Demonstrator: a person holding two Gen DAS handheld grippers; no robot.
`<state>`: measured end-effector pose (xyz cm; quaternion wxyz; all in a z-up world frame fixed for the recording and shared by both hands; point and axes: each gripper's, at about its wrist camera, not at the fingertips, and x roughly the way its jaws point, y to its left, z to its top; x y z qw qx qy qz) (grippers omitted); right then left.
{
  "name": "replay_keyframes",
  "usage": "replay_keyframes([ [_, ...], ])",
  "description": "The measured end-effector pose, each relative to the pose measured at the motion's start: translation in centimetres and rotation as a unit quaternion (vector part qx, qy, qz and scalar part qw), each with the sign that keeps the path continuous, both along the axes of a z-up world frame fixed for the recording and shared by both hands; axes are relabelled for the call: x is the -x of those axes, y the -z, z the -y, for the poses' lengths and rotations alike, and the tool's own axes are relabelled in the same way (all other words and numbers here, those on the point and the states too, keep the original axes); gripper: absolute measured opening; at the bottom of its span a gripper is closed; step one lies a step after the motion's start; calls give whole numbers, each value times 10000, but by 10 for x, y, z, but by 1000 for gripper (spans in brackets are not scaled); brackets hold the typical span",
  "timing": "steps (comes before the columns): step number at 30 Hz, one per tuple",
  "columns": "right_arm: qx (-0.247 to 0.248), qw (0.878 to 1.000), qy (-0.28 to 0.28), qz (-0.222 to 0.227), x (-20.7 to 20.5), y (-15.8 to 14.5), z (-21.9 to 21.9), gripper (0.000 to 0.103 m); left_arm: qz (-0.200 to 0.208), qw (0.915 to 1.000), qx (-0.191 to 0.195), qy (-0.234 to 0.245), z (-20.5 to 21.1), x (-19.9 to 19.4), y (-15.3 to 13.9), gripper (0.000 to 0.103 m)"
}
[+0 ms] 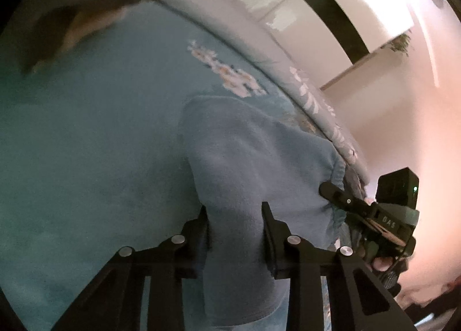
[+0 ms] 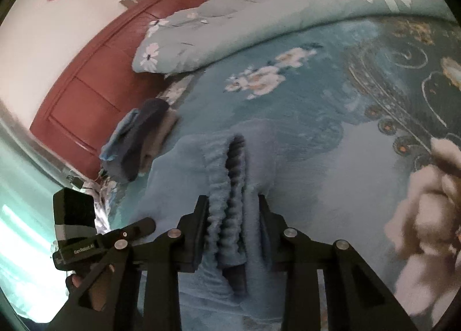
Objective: Fold clothes
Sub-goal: 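Lift the folded garment with both grippers and carry it toward the dark pillow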
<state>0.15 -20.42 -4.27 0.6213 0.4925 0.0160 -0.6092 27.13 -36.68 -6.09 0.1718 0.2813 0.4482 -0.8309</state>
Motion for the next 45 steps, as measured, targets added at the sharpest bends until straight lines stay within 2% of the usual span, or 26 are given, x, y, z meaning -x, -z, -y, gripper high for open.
replay_keyframes([
  [5,254,9994,-220,-46,-26,-25,9,33,-95,9991,395,112,13,-25,-34,33],
  [10,545,9977,-407,6,-59,-55,44,33,-208,9974,675,154,52,-60,-75,33],
  [16,894,9928,-796,14,-113,-94,114,33,100,9888,1478,155,119,-108,-139,34],
  [19,1015,9898,-998,17,-143,-111,162,33,249,9870,1582,159,163,-126,-161,34],
  [23,1084,9878,-1112,145,-171,-119,219,33,411,9849,1673,194,227,-153,-182,34],
  [28,994,9869,-1222,349,-199,-112,290,33,571,9838,1697,48,302,-170,-178,34],
  [34,839,9872,-1244,534,-221,-93,345,33,762,9862,1470,-94,373,-187,-150,37],
  [41,428,9925,-1045,468,-218,-49,376,34,876,9884,1237,22,395,-186,-98,40],
  [45,381,9927,-991,574,-210,-35,378,35,769,9902,1163,-53,397,-191,-82,54],
])
